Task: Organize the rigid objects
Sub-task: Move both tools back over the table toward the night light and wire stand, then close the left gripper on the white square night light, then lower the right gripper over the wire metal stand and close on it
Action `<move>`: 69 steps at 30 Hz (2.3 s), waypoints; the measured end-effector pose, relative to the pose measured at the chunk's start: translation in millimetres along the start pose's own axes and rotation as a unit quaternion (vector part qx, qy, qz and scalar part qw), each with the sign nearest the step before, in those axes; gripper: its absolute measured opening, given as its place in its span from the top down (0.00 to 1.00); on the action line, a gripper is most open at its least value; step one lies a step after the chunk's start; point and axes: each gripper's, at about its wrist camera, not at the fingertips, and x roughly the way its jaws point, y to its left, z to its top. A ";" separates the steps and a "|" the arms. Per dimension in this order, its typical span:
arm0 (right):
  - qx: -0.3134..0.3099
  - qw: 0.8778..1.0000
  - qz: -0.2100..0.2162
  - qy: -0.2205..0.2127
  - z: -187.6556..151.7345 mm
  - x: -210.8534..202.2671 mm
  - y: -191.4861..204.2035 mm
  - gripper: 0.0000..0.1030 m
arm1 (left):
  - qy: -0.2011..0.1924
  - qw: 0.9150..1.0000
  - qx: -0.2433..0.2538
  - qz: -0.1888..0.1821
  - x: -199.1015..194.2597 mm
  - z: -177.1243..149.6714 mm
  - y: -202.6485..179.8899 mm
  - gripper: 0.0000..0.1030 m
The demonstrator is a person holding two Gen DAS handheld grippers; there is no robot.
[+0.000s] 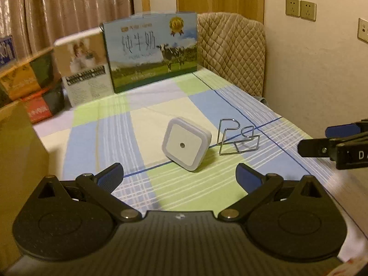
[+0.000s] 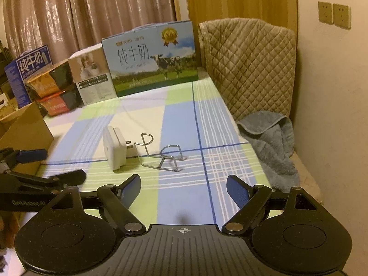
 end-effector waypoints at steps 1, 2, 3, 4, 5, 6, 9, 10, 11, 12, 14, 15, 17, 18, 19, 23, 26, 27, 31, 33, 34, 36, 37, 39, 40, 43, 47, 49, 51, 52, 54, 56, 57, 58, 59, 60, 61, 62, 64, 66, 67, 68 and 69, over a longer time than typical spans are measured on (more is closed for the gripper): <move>0.000 1.000 0.001 0.003 0.9 5.0 -0.3 0.23 | 0.001 1.000 -0.001 -0.002 5.7 0.5 0.0 0.01; -0.003 1.000 0.000 0.006 2.3 11.1 -0.3 0.23 | 0.001 1.000 0.004 -0.001 12.0 1.5 -1.1 0.01; -0.008 1.000 -0.002 0.008 3.5 15.6 0.5 0.24 | -0.001 1.000 0.013 0.001 17.0 2.4 -2.2 0.01; -0.013 1.000 -0.004 0.009 4.6 20.3 0.9 0.27 | -0.001 1.000 0.019 0.002 21.6 3.5 -3.1 0.01; -0.017 1.000 -0.007 0.011 6.3 26.2 0.9 0.29 | -0.001 1.000 0.024 0.003 28.0 4.8 -3.4 0.01; -0.017 1.000 -0.007 0.014 7.5 30.5 0.2 0.29 | 0.000 1.000 0.026 0.004 33.4 5.9 -3.8 0.02; -0.003 0.999 -0.012 0.031 9.1 45.5 -5.5 0.30 | 0.005 0.999 0.040 0.001 49.5 8.0 -4.6 0.10; 0.006 0.999 -0.012 0.038 9.2 50.5 -8.3 0.31 | 0.007 0.999 0.046 -0.001 54.7 8.5 -5.2 0.11; 0.015 0.999 -0.009 0.045 8.9 55.2 -11.0 0.31 | 0.007 0.999 0.051 -0.003 59.6 8.9 -5.4 0.12; 0.019 0.999 -0.006 0.049 9.5 58.0 -12.9 0.31 | 0.006 0.998 0.056 -0.004 63.7 9.5 -5.8 0.12; 0.013 0.999 -0.006 0.051 9.7 62.6 -13.8 0.31 | -0.001 0.998 0.067 -0.007 71.1 11.3 -6.9 0.13; 0.010 0.999 -0.007 0.050 10.0 63.8 -14.0 0.31 | -0.004 0.998 0.069 -0.007 73.5 12.1 -6.7 0.13; 0.013 0.999 -0.010 0.050 10.1 67.2 -17.1 0.31 | -0.011 0.998 0.067 -0.012 78.7 13.8 -5.2 0.14; 0.020 0.998 -0.010 0.052 10.0 68.8 -18.5 0.31 | -0.013 0.998 0.067 -0.015 81.1 14.1 -4.9 0.14; 0.025 0.998 -0.010 0.054 9.8 70.0 -18.8 0.31 | -0.016 0.997 0.069 -0.020 83.2 13.9 -5.3 0.15; 0.018 0.998 -0.009 0.054 10.0 70.8 -15.5 0.31 | -0.015 0.997 0.070 -0.028 93.2 13.6 -6.7 0.37; 0.026 0.998 -0.013 0.052 9.8 71.6 -17.8 0.31 | -0.015 0.997 0.064 -0.027 93.4 12.6 -5.2 0.38; 0.031 0.998 -0.014 0.053 9.7 72.4 -19.5 0.31 | -0.013 0.998 0.059 -0.024 91.7 11.8 -4.1 0.38; 0.035 0.998 -0.013 0.054 10.4 75.4 -20.7 0.31 | 0.012 0.999 0.032 0.002 79.2 9.4 2.5 0.38; 0.030 0.998 -0.008 0.053 10.1 75.8 -18.3 0.31 | 0.021 1.000 0.020 0.009 68.4 6.3 6.5 0.38; 0.027 0.998 -0.003 0.052 9.8 75.5 -16.9 0.31 | 0.023 1.000 0.017 0.012 62.1 4.3 7.8 0.38; 0.022 0.999 0.007 0.047 10.2 74.3 -13.4 0.31 | 0.029 0.999 0.007 0.018 46.3 0.1 10.2 0.39; 0.018 0.999 0.012 0.045 10.3 73.5 -11.7 0.31 | 0.029 0.999 0.004 0.020 38.6 -1.8 10.8 0.39; 0.008 0.999 0.018 0.041 10.4 72.6 -6.7 0.31 | 0.027 0.999 0.005 0.030 20.8 -6.1 10.2 0.39; 0.003 0.999 0.020 0.038 10.5 72.6 -4.6 0.31 | 0.028 0.999 0.004 0.032 14.5 -7.6 10.2 0.39; -0.006 0.999 0.026 0.031 10.6 73.4 0.8 0.31 | 0.029 0.999 -0.003 0.034 -1.4 -12.2 9.3 0.39; -0.020 0.999 0.034 0.026 9.4 80.0 6.2 0.30 | 0.030 0.999 0.003 0.038 -9.2 -15.4 8.9 0.39; -0.036 0.999 0.026 0.028 7.8 85.6 10.0 0.30 | 0.025 0.999 0.000 0.039 -10.4 -12.9 11.0 0.39; -0.042 0.998 0.021 0.031 5.3 90.8 11.2 0.26 | 0.020 0.999 -0.002 0.040 -11.2 -10.2 13.2 0.39; -0.039 0.999 0.021 0.032 4.2 93.8 12.1 0.21 | 0.019 0.999 -0.005 0.037 -11.4 -9.1 14.1 0.39; -0.025 0.999 0.024 0.031 2.0 96.9 11.7 0.15 | 0.019 0.999 -0.012 0.032 -11.9 -8.0 15.4 0.39; -0.007 0.999 0.024 0.030 2.2 100.9 12.6 0.13 | 0.021 0.999 -0.019 0.032 -11.1 -7.6 16.9 0.39; 0.000 0.999 0.024 0.029 2.1 102.5 13.7 0.13 | 0.021 0.999 -0.023 0.032 -10.6 -7.2 17.9 0.39; 0.006 0.999 0.021 0.028 1.6 104.4 15.6 0.13 | 0.021 0.999 -0.026 0.035 -10.6 -6.5 19.2 0.39; 0.010 0.999 0.017 0.025 0.8 105.4 17.4 0.13 | 0.020 0.999 -0.028 0.036 -11.0 -5.7 20.4 0.39; 0.014 1.000 0.012 0.023 0.8 106.4 18.8 0.13 | 0.018 0.999 -0.031 0.036 -11.9 -4.6 21.7 0.39; 0.021 1.000 0.006 0.023 0.7 108.2 19.7 0.13 | 0.017 0.999 -0.034 0.035 -13.1 -3.3 23.5 0.39; 0.027 0.999 -0.001 0.019 0.5 109.7 20.5 0.13 | 0.015 0.999 -0.038 0.033 -14.3 -1.9 25.2 0.39; 0.035 0.999 -0.011 0.014 2.7 112.2 21.9 0.13 | 0.010 0.998 -0.045 0.030 -16.3 0.3 27.9 0.39; 0.050 0.998 -0.024 0.008 4.3 114.6 24.0 0.13 | 0.010 0.998 -0.052 0.028 -16.0 0.2 30.5 0.39; 0.054 0.998 -0.028 0.005 4.6 115.8 26.4 0.13 | 0.011 0.998 -0.055 0.027 -15.5 0.1 31.7 0.39; 0.051 0.998 -0.032 0.003 5.5 116.7 30.2 0.13 | 0.013 0.998 -0.057 0.027 -14.9 0.1 32.7 0.39; 0.043 0.998 -0.037 0.002 6.0 118.2 35.0 0.13 | 0.013 0.998 -0.057 0.028 -14.7 0.0 33.4 0.39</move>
